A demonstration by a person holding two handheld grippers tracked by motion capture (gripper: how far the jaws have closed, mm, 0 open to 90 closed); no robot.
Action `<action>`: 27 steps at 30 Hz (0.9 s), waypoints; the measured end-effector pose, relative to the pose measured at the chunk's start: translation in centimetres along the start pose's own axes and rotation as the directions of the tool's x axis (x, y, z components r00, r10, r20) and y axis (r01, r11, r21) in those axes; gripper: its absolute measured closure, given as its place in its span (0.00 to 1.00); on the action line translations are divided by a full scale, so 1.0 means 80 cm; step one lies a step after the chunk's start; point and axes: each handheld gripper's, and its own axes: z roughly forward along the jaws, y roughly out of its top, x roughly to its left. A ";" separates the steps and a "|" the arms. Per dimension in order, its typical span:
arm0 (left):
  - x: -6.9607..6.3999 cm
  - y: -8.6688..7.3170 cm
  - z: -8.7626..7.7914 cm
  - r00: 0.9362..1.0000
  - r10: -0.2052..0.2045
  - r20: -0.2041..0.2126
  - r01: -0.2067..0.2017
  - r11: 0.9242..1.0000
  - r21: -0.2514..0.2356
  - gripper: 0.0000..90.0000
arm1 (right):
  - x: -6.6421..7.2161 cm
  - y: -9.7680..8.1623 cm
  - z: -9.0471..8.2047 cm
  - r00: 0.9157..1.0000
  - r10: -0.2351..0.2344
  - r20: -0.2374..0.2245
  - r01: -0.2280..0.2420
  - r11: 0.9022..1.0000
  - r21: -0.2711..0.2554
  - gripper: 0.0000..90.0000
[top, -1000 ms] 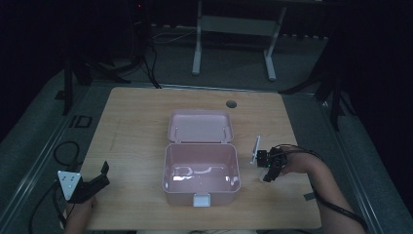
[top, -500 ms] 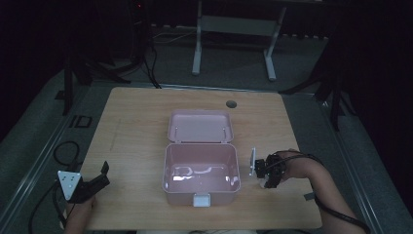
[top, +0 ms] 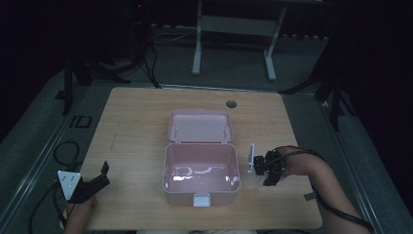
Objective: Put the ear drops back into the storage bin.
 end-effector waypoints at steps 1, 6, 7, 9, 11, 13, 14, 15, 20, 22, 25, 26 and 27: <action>0.000 0.000 0.000 1.000 -0.001 0.000 0.001 1.000 0.000 0.03 | 0.000 0.001 -0.003 1.000 -0.003 -0.001 0.003 1.000 -0.002 0.66; 0.000 0.000 0.000 1.000 -0.003 0.000 0.003 1.000 -0.001 0.03 | 0.002 0.004 -0.014 1.000 -0.003 -0.006 0.003 1.000 0.005 0.66; 0.000 0.000 0.000 1.000 -0.003 0.000 0.003 1.000 -0.001 0.03 | 0.003 0.005 -0.016 1.000 -0.003 -0.007 0.003 1.000 0.009 0.66; 0.000 0.000 0.000 1.000 -0.003 0.000 0.003 1.000 -0.001 0.03 | 0.003 0.005 -0.021 1.000 -0.004 -0.004 0.004 1.000 0.013 0.66; 0.000 0.000 0.000 1.000 -0.004 0.000 0.004 1.000 -0.001 0.03 | 0.003 0.006 -0.027 1.000 -0.006 -0.005 0.006 1.000 0.013 0.66; 0.000 0.000 0.000 1.000 -0.003 0.000 0.003 1.000 -0.001 0.03 | 0.003 0.008 -0.033 1.000 -0.007 -0.002 0.007 1.000 0.003 0.66; 0.000 0.000 0.000 1.000 -0.003 0.000 0.003 1.000 -0.001 0.03 | 0.004 0.009 -0.036 1.000 -0.010 -0.001 0.010 1.000 -0.001 0.66; 0.000 0.000 0.000 1.000 -0.004 0.000 0.004 1.000 -0.001 0.03 | 0.005 0.009 -0.039 1.000 -0.011 0.003 0.011 1.000 -0.004 0.66; 0.000 0.000 0.000 1.000 -0.003 0.000 0.003 1.000 -0.001 0.03 | 0.007 0.013 -0.050 1.000 -0.019 0.012 0.020 1.000 -0.007 0.66; 0.000 0.000 0.000 1.000 -0.003 0.000 0.003 1.000 -0.001 0.03 | 0.007 0.014 -0.052 1.000 -0.021 0.013 0.021 1.000 -0.004 0.66; 0.000 0.000 0.000 1.000 -0.004 0.000 0.004 1.000 -0.002 0.03 | 0.008 0.016 -0.059 1.000 -0.024 0.015 0.024 1.000 0.002 0.66; 0.000 0.000 0.000 1.000 -0.004 0.000 0.004 1.000 -0.002 0.03 | 0.009 0.016 -0.062 1.000 -0.020 0.017 0.020 1.000 0.000 0.66; 0.000 0.000 0.000 1.000 -0.004 0.000 0.004 1.000 -0.002 0.03 | 0.009 0.017 -0.064 1.000 -0.019 0.018 0.019 1.000 -0.003 0.66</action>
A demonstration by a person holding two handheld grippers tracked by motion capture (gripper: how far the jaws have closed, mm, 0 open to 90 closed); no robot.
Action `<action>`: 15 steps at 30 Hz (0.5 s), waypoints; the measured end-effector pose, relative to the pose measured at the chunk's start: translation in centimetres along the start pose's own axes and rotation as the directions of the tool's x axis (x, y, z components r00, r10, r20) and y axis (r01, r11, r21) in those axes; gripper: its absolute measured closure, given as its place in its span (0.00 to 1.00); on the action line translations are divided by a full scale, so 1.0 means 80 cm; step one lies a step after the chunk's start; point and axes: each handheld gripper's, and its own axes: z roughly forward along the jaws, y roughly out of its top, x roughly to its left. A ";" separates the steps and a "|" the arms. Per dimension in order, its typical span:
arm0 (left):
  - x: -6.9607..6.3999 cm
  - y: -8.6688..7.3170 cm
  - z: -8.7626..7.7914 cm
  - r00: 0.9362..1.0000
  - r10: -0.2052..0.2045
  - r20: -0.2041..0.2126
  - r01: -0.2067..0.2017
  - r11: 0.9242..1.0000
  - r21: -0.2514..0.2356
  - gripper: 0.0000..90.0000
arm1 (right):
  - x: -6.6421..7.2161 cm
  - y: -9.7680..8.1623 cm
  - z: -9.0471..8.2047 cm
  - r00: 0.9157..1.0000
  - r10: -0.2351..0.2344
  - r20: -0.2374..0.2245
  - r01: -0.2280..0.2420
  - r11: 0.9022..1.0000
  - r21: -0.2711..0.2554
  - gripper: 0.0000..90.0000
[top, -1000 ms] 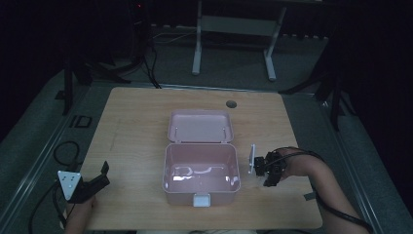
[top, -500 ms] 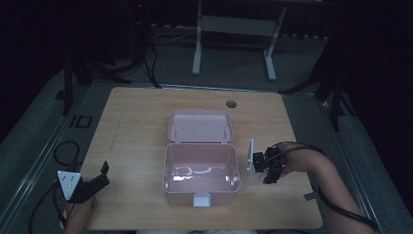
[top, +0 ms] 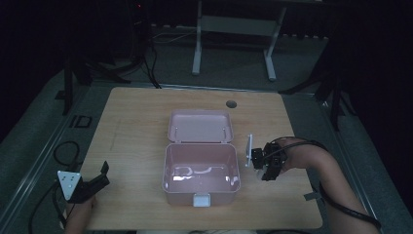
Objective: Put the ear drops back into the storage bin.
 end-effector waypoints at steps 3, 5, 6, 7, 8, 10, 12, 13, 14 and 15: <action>0.000 0.000 0.000 1.000 -0.001 0.000 0.001 1.000 0.000 0.03 | 0.000 0.001 -0.008 1.000 0.002 0.009 -0.002 1.000 -0.006 0.66; 0.000 0.000 0.000 1.000 -0.001 0.000 0.001 1.000 0.001 0.03 | 0.000 0.001 -0.014 1.000 0.006 0.016 -0.006 1.000 -0.007 0.66; 0.000 0.000 0.000 1.000 -0.001 0.000 0.001 1.000 0.001 0.03 | 0.000 0.001 -0.018 1.000 0.006 0.019 -0.006 1.000 -0.009 0.66; 0.000 0.000 0.000 1.000 -0.001 0.000 0.001 1.000 0.001 0.03 | 0.000 0.001 -0.018 1.000 0.006 0.019 -0.006 1.000 -0.009 0.66; 0.000 0.000 0.000 1.000 -0.001 0.000 0.001 1.000 0.001 0.03 | -0.001 0.002 -0.024 1.000 0.011 0.021 -0.011 1.000 -0.016 0.66; 0.000 0.000 0.000 1.000 -0.002 0.000 0.002 1.000 0.000 0.03 | 0.000 0.003 -0.030 1.000 0.009 0.029 -0.009 1.000 -0.018 0.66; 0.000 0.000 0.000 1.000 -0.001 0.000 0.001 1.000 0.000 0.03 | 0.000 0.005 -0.035 0.999 0.016 0.033 -0.016 1.000 -0.018 0.66; 0.000 0.000 0.000 1.000 -0.001 0.000 0.001 1.000 0.000 0.03 | 0.000 0.005 -0.037 0.999 0.017 0.033 -0.016 1.000 -0.018 0.66; 0.000 0.000 0.000 1.000 -0.001 0.000 0.001 1.000 0.000 0.03 | 0.000 0.006 -0.038 0.999 0.018 0.032 -0.018 1.000 -0.018 0.66; 0.000 0.000 0.000 1.000 -0.002 0.000 0.002 1.000 0.000 0.03 | 0.000 0.006 -0.039 0.999 0.019 0.033 -0.019 1.000 -0.016 0.66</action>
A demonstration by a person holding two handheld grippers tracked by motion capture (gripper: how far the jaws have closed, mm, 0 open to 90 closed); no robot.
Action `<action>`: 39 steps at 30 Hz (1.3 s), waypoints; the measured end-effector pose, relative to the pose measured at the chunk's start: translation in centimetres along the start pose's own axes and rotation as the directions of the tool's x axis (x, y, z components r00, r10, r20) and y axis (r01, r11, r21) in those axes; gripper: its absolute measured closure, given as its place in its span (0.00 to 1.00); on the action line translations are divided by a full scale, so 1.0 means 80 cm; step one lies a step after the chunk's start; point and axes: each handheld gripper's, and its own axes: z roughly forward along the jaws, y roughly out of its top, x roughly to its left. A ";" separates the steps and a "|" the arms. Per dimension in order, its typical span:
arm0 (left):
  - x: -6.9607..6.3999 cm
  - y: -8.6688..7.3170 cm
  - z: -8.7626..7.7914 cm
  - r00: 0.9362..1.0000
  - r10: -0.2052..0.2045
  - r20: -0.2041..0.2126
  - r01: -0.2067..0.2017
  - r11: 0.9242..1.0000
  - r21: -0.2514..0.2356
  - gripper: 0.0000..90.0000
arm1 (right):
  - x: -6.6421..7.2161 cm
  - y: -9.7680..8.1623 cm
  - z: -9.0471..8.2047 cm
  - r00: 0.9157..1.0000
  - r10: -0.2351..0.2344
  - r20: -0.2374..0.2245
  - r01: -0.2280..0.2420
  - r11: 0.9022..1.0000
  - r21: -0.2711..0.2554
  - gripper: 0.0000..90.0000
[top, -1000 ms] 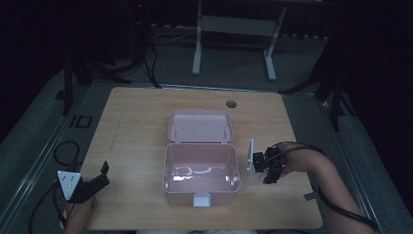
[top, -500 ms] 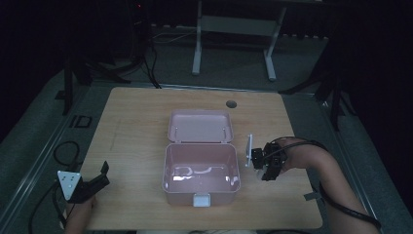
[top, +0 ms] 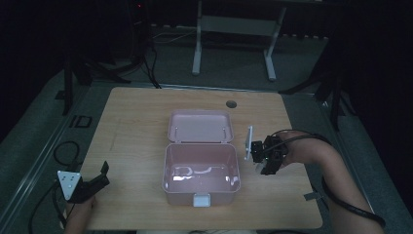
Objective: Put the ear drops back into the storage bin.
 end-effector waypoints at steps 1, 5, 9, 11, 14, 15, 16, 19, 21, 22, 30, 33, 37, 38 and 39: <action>0.000 0.000 0.000 1.000 0.000 0.000 0.000 1.000 0.000 0.03 | 0.000 0.001 -0.001 1.000 0.000 0.001 0.000 1.000 0.001 0.66; 0.000 0.000 0.000 1.000 0.000 -0.001 0.000 1.000 0.000 0.03 | 0.000 0.004 -0.003 1.000 0.002 -0.001 -0.002 1.000 0.000 0.66; 0.000 0.000 0.000 1.000 -0.001 -0.001 0.001 1.000 0.000 0.03 | 0.001 0.011 -0.005 1.000 -0.003 -0.004 0.003 1.000 -0.003 0.66; 0.000 0.000 0.000 1.000 -0.001 -0.002 0.001 1.000 0.001 0.03 | 0.001 0.017 -0.007 1.000 -0.006 -0.007 0.006 1.000 -0.005 0.66; 0.000 0.000 0.000 1.000 -0.001 0.000 0.001 1.000 0.002 0.03 | 0.001 0.024 -0.011 1.000 -0.016 0.000 0.016 1.000 -0.009 0.66; 0.000 0.000 0.000 1.000 -0.001 0.000 0.001 1.000 0.002 0.03 | 0.001 0.024 -0.011 1.000 -0.016 0.000 0.016 1.000 -0.009 0.66; 0.000 0.000 0.000 1.000 -0.001 0.000 0.001 1.000 0.001 0.03 | 0.002 0.028 -0.014 1.000 -0.021 0.003 0.021 1.000 -0.012 0.66; 0.000 0.000 0.000 1.000 -0.001 0.001 0.001 1.000 0.001 0.03 | 0.003 0.036 -0.018 0.999 -0.034 0.009 0.034 0.999 -0.017 0.66; 0.000 0.000 0.000 1.000 -0.001 0.001 0.001 1.000 0.001 0.03 | 0.004 0.041 -0.021 0.999 -0.044 0.010 0.044 0.999 -0.026 0.66; 0.000 0.000 0.000 1.000 -0.001 0.001 0.001 1.000 0.001 0.03 | 0.004 0.043 -0.022 0.999 -0.044 0.008 0.044 0.999 -0.028 0.66; 0.000 0.000 0.000 1.000 -0.001 0.003 0.001 1.000 0.002 0.03 | 0.007 0.061 -0.026 0.998 -0.068 0.011 0.068 0.998 -0.017 0.66; 0.001 0.000 0.000 1.000 -0.002 0.003 0.002 1.000 0.002 0.03 | 0.009 0.071 -0.030 0.996 -0.084 0.010 0.085 0.996 -0.020 0.66; 0.000 0.000 0.000 1.000 -0.002 0.003 0.002 1.000 0.002 0.03 | 0.011 0.082 -0.032 0.995 -0.104 0.012 0.104 0.994 -0.023 0.66; 0.001 0.000 0.000 1.000 -0.002 0.004 0.002 1.000 0.002 0.03 | 0.011 0.084 -0.033 0.994 -0.108 0.013 0.108 0.994 -0.026 0.66; 0.001 0.000 0.000 1.000 -0.002 0.004 0.002 1.000 0.002 0.03 | 0.011 0.087 -0.033 0.993 -0.113 0.015 0.113 0.993 -0.027 0.66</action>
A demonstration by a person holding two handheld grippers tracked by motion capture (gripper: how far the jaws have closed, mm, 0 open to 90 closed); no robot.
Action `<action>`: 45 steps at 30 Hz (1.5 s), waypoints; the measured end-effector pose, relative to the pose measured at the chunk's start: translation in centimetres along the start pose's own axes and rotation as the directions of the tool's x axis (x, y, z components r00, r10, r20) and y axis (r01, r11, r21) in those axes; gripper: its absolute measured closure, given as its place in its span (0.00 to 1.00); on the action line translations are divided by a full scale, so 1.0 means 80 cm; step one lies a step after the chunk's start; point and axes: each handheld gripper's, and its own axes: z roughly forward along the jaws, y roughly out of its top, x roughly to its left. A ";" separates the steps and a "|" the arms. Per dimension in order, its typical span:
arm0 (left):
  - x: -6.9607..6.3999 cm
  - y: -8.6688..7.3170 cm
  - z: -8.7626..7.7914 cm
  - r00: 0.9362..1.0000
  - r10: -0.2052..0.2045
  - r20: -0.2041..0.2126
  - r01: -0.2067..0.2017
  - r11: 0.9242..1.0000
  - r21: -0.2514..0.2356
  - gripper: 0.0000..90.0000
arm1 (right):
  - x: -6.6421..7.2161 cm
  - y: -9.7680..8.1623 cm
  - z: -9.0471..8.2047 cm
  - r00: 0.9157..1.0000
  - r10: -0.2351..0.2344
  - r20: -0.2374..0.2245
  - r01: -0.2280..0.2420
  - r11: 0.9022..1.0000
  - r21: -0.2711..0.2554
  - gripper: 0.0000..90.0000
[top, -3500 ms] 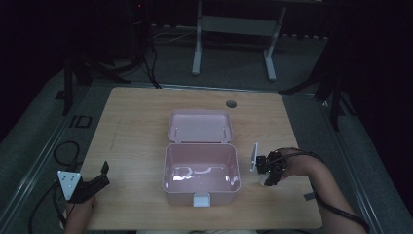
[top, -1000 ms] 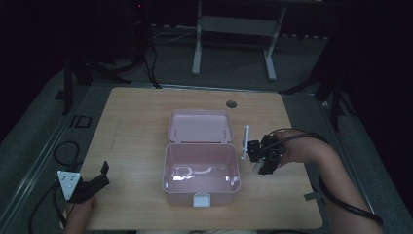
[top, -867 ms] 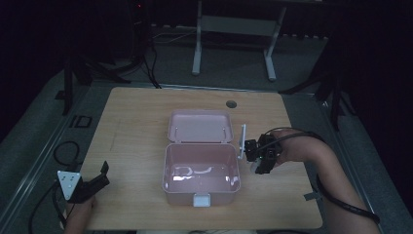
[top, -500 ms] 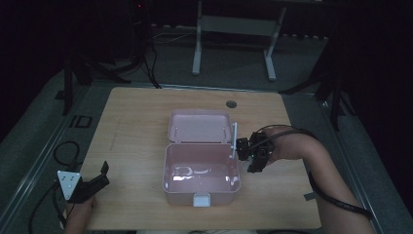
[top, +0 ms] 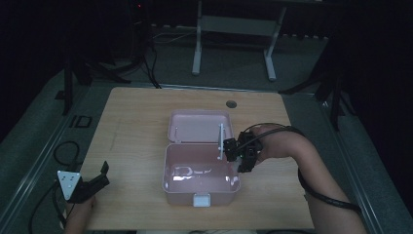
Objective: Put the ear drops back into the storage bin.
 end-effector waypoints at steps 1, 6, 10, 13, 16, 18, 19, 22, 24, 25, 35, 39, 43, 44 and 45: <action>0.000 0.000 0.000 1.000 0.000 -0.001 0.000 1.000 0.000 0.03 | 0.000 0.003 0.000 1.000 0.000 0.000 0.000 1.000 0.001 0.66; 0.000 0.000 0.000 1.000 0.000 0.001 0.000 1.000 0.000 0.03 | 0.000 0.016 0.002 1.000 -0.023 -0.005 0.023 1.000 -0.003 0.66; 0.000 0.000 0.000 1.000 0.000 0.001 0.000 1.000 0.000 0.03 | 0.001 0.025 0.005 0.999 -0.038 -0.012 0.038 0.999 -0.003 0.66; 0.000 0.000 0.000 1.000 0.000 0.001 0.000 1.000 0.000 0.03 | 0.001 0.030 0.007 0.999 -0.047 -0.015 0.047 0.999 -0.004 0.66; 0.000 0.000 0.000 1.000 0.000 0.002 0.000 1.000 0.001 0.03 | 0.002 0.035 0.011 0.998 -0.055 -0.021 0.055 0.998 -0.009 0.66; 0.000 0.000 0.000 1.000 0.000 0.001 0.000 1.000 0.001 0.03 | 0.002 0.037 0.016 0.998 -0.059 -0.028 0.059 0.998 -0.011 0.66; 0.000 0.000 0.000 1.000 0.000 0.001 0.000 1.000 0.001 0.03 | 0.002 0.039 0.019 0.998 -0.061 -0.030 0.061 0.998 -0.009 0.66; 0.000 0.000 0.000 1.000 0.000 0.001 0.000 1.000 0.001 0.03 | 0.002 0.041 0.028 0.997 -0.068 -0.041 0.068 0.998 -0.007 0.66; 0.000 0.000 0.000 1.000 0.001 0.001 -0.001 1.000 0.001 0.03 | 0.002 0.044 0.034 0.996 -0.071 -0.045 0.071 0.997 -0.005 0.66; 0.000 0.000 0.000 1.000 0.001 0.001 -0.001 1.000 0.001 0.03 | 0.002 0.044 0.037 0.996 -0.071 -0.047 0.071 0.997 -0.005 0.66; 0.000 0.000 0.000 1.000 0.003 0.002 -0.003 1.000 -0.001 0.03 | 0.003 0.052 0.066 0.994 -0.094 -0.062 0.094 0.996 -0.002 0.66; 0.000 0.000 0.000 1.000 0.002 0.002 -0.002 1.000 0.000 0.03 | 0.003 0.057 0.076 0.992 -0.108 -0.062 0.108 0.994 -0.011 0.66; 0.000 0.000 0.000 1.000 0.002 0.003 -0.002 1.000 0.000 0.03 | 0.003 0.062 0.089 0.990 -0.122 -0.065 0.123 0.992 0.010 0.66; 0.000 0.000 0.000 1.000 0.002 0.003 -0.002 1.000 0.000 0.03 | 0.003 0.062 0.089 0.990 -0.122 -0.065 0.123 0.992 0.010 0.66; 0.000 0.000 0.000 1.000 0.003 0.003 -0.003 1.000 0.001 0.03 | 0.003 0.063 0.095 0.990 -0.122 -0.070 0.123 0.992 0.019 0.66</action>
